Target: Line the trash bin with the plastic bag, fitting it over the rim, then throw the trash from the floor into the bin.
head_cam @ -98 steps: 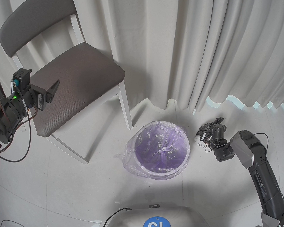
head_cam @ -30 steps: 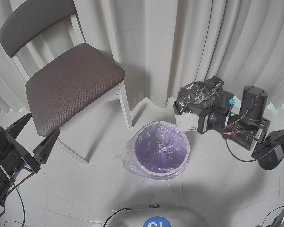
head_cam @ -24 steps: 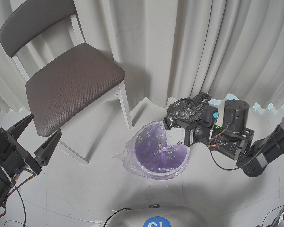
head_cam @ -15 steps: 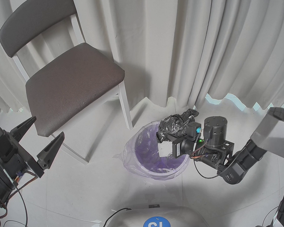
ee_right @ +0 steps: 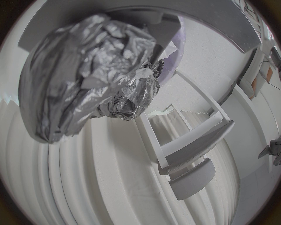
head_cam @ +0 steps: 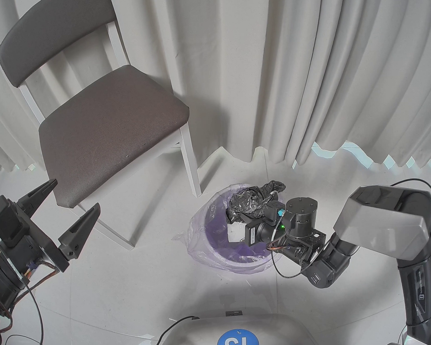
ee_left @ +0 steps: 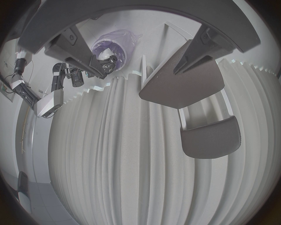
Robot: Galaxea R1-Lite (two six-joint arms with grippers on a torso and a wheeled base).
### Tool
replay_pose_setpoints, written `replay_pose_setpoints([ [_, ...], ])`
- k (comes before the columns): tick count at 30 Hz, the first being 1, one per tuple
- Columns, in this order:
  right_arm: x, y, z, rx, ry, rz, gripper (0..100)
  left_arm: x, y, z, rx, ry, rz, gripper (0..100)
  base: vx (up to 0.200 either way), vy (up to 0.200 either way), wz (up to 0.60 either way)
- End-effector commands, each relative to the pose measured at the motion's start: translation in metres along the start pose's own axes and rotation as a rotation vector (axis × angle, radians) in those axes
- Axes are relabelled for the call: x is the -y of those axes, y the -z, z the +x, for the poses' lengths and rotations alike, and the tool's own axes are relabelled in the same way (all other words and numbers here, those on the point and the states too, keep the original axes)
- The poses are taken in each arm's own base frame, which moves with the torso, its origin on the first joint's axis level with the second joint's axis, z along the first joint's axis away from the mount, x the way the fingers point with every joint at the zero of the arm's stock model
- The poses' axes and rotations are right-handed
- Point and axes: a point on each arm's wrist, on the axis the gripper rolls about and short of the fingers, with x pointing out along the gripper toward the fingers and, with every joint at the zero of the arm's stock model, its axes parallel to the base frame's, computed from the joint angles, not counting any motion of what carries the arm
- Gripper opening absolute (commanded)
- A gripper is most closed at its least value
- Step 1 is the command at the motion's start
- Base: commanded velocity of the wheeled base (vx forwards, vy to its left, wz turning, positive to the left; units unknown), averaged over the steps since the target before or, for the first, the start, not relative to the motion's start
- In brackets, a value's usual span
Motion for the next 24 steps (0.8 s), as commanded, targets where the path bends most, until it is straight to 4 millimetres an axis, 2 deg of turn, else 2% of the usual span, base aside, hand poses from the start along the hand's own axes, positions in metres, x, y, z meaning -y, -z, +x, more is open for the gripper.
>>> replay_pose_setpoints([
  [1,0.011,0.045,0.015,-0.047,0.022,0.006,0,0.0,0.001,0.001,-0.007,0.0,-0.001,100,0.0,0.0,0.0],
  [14,0.024,0.061,0.045,-0.013,0.035,0.011,0,0.001,0.005,0.0,-0.02,0.004,0.0,100,0.0,0.0,0.0],
  [24,0.034,0.055,0.061,-0.087,0.062,0.014,0,0.001,0.005,0.0,-0.02,0.004,0.001,100,0.0,0.0,0.0],
])
